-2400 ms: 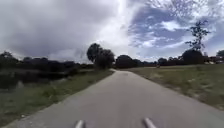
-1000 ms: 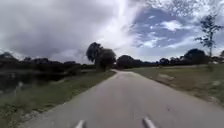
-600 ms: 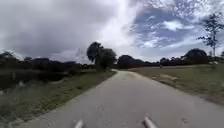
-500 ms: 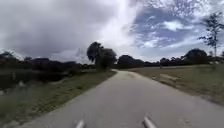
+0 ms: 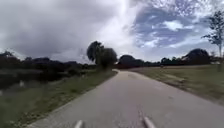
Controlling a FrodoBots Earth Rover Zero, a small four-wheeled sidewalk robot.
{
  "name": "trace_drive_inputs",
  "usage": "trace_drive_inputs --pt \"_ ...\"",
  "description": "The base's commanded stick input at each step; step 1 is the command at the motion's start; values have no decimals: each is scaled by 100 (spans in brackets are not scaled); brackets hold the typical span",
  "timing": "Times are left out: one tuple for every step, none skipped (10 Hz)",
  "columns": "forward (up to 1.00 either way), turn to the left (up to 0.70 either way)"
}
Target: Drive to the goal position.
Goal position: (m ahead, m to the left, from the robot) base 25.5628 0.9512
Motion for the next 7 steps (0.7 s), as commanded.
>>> trace_drive_inputs --pt "70 0" --pt "70 0" --pt "70 0" --pt "70 0" --pt "70 0" --pt "70 0" --pt "70 0"
